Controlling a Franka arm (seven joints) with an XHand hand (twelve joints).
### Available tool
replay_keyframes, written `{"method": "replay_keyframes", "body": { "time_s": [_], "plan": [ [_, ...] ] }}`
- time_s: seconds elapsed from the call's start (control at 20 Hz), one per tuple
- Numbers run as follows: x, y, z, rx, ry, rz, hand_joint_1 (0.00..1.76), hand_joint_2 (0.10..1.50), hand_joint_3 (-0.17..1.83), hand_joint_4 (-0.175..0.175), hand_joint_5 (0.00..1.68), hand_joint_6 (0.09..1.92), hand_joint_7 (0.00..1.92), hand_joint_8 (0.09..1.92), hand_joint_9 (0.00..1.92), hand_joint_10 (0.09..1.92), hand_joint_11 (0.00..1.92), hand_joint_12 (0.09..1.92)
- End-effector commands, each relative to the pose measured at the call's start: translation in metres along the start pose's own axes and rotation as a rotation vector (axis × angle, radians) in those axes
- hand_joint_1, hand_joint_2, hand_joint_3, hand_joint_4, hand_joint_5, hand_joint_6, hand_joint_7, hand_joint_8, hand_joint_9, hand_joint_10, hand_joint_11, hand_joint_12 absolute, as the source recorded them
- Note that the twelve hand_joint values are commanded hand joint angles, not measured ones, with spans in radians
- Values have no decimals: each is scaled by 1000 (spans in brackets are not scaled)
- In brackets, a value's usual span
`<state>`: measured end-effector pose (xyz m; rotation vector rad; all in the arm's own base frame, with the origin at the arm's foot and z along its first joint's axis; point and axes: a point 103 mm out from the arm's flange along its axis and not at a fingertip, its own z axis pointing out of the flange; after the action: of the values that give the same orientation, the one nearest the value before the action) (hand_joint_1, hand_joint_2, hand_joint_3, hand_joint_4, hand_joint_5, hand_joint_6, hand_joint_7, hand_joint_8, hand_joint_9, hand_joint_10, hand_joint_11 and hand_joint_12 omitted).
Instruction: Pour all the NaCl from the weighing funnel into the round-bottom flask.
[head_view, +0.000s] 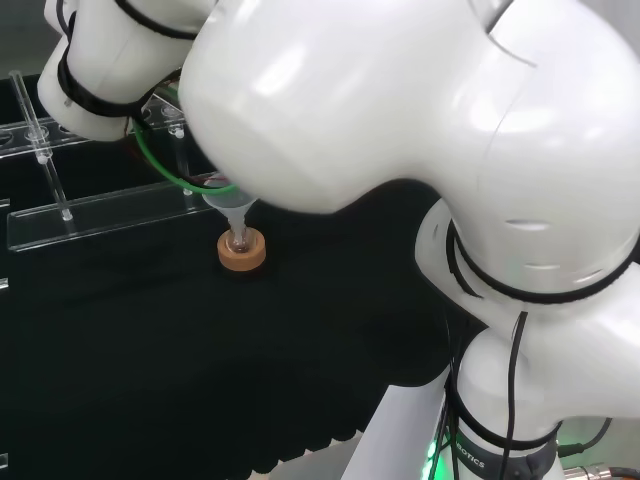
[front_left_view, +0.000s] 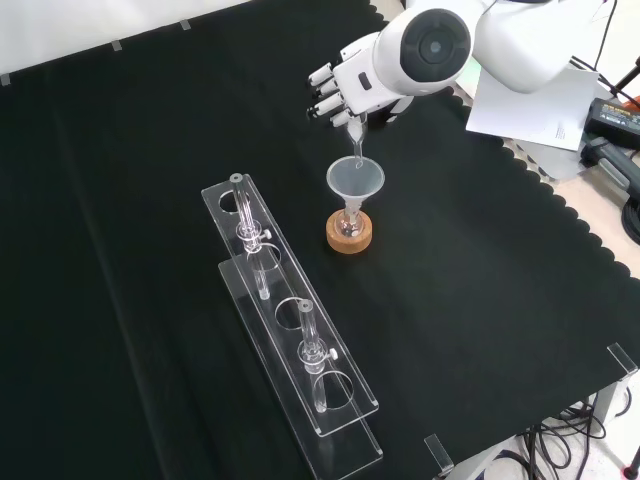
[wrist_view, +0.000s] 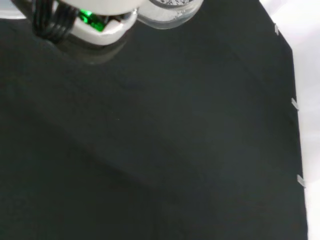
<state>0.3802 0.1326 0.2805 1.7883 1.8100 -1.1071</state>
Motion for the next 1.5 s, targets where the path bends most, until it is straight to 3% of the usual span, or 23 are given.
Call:
{"method": "replay_keyframes", "body": {
  "time_s": [0.05,1.5],
  "plan": [
    [0,-1,0,15,-49,6,1122,675,620,175,1280,645,625,660,1049,268,838,1028],
    [10,-3,-22,-25,-322,46,1121,674,622,175,1280,646,618,658,1040,264,833,1026]
  ]
}}
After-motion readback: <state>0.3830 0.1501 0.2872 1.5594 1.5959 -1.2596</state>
